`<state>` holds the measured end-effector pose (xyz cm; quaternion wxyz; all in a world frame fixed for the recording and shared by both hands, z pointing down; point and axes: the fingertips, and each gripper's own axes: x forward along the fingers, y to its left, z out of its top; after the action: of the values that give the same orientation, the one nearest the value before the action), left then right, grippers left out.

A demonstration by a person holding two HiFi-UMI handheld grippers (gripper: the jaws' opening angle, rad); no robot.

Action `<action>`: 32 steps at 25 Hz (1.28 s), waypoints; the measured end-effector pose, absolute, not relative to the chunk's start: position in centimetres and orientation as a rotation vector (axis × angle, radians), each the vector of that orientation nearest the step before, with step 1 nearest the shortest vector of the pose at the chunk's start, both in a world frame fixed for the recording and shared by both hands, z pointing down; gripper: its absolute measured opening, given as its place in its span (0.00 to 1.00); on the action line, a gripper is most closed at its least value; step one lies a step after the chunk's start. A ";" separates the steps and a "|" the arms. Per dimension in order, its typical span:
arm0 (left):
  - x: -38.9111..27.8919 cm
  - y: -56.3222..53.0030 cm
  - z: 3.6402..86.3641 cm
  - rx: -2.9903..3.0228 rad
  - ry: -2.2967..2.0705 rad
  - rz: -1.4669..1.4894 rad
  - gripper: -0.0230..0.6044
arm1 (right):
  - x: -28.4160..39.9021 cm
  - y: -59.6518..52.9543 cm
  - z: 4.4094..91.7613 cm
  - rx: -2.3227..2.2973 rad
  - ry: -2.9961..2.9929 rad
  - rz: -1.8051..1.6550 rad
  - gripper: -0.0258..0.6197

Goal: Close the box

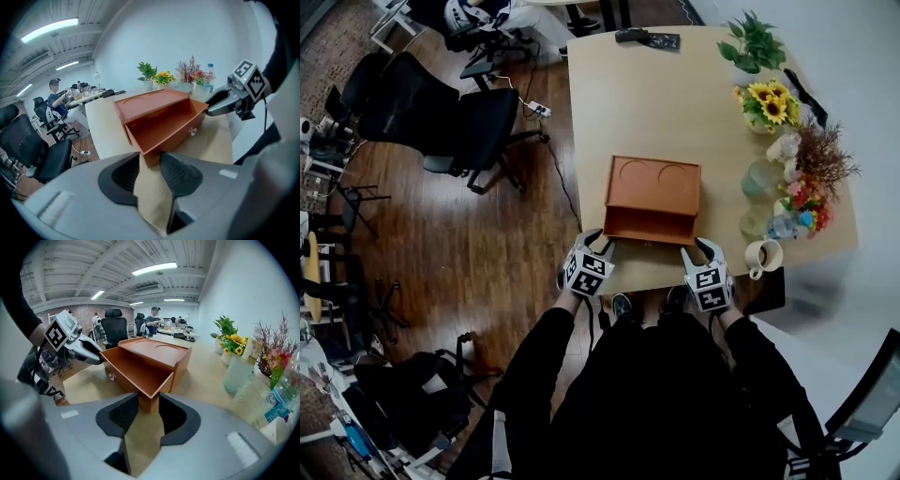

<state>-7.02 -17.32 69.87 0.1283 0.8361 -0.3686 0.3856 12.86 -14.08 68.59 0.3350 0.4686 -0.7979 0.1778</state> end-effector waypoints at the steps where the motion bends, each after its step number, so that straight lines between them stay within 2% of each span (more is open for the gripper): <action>1: -6.9 -17.8 69.9 2.432 -1.075 1.125 0.22 | 12.9 -14.5 68.7 1.225 -2.078 0.461 0.25; 7: -6.6 -21.0 70.6 2.405 -1.086 1.243 0.24 | 13.3 -17.2 68.7 1.244 -2.046 0.487 0.26; 9: -6.5 -22.0 70.4 2.407 -1.103 1.211 0.28 | 13.5 -18.0 68.5 1.260 -2.048 0.487 0.26; 10: -6.4 -22.3 70.2 2.417 -1.102 1.167 0.34 | 13.6 -18.3 68.4 1.259 -2.054 0.475 0.26; 11: -6.2 -22.5 70.0 2.435 -1.083 1.121 0.42 | 13.5 -18.5 68.3 1.246 -2.065 0.459 0.36; 12: -6.0 -22.7 70.0 2.457 -1.048 1.094 0.53 | 13.4 -18.7 68.4 1.218 -2.077 0.443 0.55; 13: -5.9 -22.8 70.1 2.480 -0.998 1.102 0.61 | 13.2 -18.9 68.6 1.181 -2.085 0.430 0.64; 14: -5.9 -22.9 70.4 2.504 -0.942 1.134 0.64 | 13.2 -19.1 69.0 1.140 -2.090 0.423 0.66; 17: -5.6 -23.6 70.6 2.538 -0.792 1.203 0.63 | 13.0 -20.1 69.7 1.046 -2.098 0.421 0.66; 19: -5.0 -24.2 70.1 2.557 -0.742 1.198 0.62 | 13.0 -20.7 69.6 1.032 -2.097 0.423 0.57; 20: -4.8 -24.4 69.8 2.565 -0.743 1.193 0.56 | 13.2 -21.0 69.4 1.046 -2.095 0.431 0.55; 24: -5.1 -25.5 69.6 2.497 -0.923 1.126 0.36 | 14.2 -21.7 69.1 1.173 -2.067 0.468 0.34; 32: -5.4 -25.7 69.5 2.342 -1.225 0.972 0.32 | 14.5 -22.0 69.0 1.301 -2.031 0.505 0.30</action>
<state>-5.39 -25.65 69.51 0.1621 0.8206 -0.4291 0.3407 14.51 -21.98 68.98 0.3322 0.4979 -0.7774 0.1934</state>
